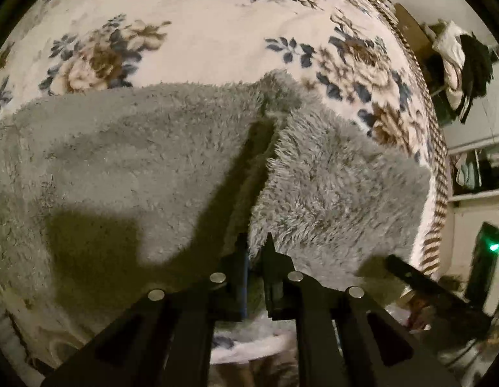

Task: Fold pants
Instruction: 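Press the folded grey pants flat and open both grippers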

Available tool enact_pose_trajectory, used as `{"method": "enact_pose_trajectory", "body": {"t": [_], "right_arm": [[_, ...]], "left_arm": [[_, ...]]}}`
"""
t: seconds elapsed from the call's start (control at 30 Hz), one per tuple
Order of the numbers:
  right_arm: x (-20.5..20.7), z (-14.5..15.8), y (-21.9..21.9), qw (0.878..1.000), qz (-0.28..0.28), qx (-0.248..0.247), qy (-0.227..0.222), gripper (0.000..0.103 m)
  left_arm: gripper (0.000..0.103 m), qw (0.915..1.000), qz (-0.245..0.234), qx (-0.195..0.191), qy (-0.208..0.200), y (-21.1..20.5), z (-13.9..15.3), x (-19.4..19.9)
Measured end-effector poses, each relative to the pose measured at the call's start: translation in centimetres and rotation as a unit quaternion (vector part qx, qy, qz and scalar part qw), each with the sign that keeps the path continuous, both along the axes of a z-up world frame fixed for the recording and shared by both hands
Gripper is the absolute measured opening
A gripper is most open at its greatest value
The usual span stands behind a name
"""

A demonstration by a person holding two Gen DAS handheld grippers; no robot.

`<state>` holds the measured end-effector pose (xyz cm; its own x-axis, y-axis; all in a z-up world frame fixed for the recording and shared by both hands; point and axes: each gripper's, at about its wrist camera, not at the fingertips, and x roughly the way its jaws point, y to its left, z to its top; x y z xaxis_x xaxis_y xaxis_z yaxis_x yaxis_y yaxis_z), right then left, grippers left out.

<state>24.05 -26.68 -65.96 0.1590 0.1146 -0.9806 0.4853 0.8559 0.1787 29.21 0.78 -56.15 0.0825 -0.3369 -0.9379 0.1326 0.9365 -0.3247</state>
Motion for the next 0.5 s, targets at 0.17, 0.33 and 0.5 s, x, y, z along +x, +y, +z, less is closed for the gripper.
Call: {"method": "enact_pose_trajectory", "body": {"t": [0.17,0.33,0.5], "right_arm": [[0.9,0.6,-0.8,1.000,-0.007,-0.002,-0.009,0.092],[1.6,0.2,-1.7,1.000,-0.017,-0.003,-0.005,0.092],[2.5,-0.3,-2.5,0.999,-0.022,-0.022,0.008,0.092]], "left_arm": [[0.055,0.9972,0.036,-0.044,-0.047,-0.6,2.8,2.7],[0.054,0.9983,0.001,-0.029,-0.050,-3.9,0.4,6.5],[0.005,0.9961,-0.045,-0.004,-0.076,-5.1,-1.2,6.5]]}}
